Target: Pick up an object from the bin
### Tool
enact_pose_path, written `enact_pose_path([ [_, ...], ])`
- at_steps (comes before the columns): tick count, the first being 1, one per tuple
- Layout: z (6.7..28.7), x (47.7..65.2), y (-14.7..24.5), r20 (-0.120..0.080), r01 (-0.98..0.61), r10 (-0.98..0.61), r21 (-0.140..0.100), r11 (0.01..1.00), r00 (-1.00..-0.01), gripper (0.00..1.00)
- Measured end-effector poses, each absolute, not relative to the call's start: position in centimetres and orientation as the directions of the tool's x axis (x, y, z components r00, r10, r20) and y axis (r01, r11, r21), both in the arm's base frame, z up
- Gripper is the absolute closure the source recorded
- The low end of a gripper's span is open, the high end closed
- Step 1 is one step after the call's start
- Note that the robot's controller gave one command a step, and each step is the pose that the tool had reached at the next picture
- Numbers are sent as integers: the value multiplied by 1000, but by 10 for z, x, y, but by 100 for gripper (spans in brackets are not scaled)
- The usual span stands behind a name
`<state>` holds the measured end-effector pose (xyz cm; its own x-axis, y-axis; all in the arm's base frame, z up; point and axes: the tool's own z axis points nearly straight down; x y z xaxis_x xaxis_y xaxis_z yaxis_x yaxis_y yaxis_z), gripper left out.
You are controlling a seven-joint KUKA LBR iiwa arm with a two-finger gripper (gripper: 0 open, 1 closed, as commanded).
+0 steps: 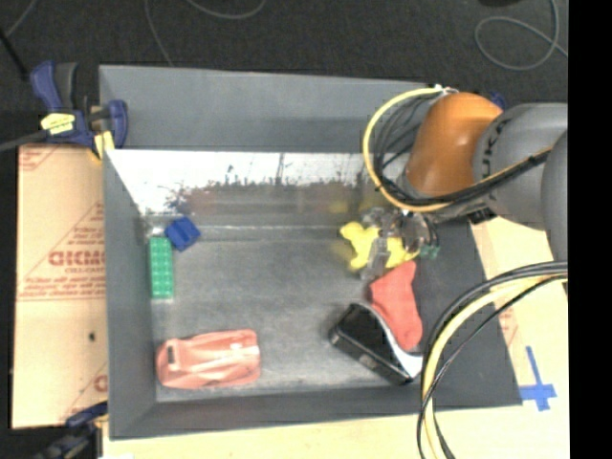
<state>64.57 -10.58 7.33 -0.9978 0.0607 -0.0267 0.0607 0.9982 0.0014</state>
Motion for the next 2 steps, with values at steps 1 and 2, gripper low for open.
enact_pose_path([
  [1, 80, 645, -106, -23, 61, 61, 2, 998, -998, 100],
  [2, 101, 644, -106, -21, 61, 61, 2, 998, -998, 100],
])
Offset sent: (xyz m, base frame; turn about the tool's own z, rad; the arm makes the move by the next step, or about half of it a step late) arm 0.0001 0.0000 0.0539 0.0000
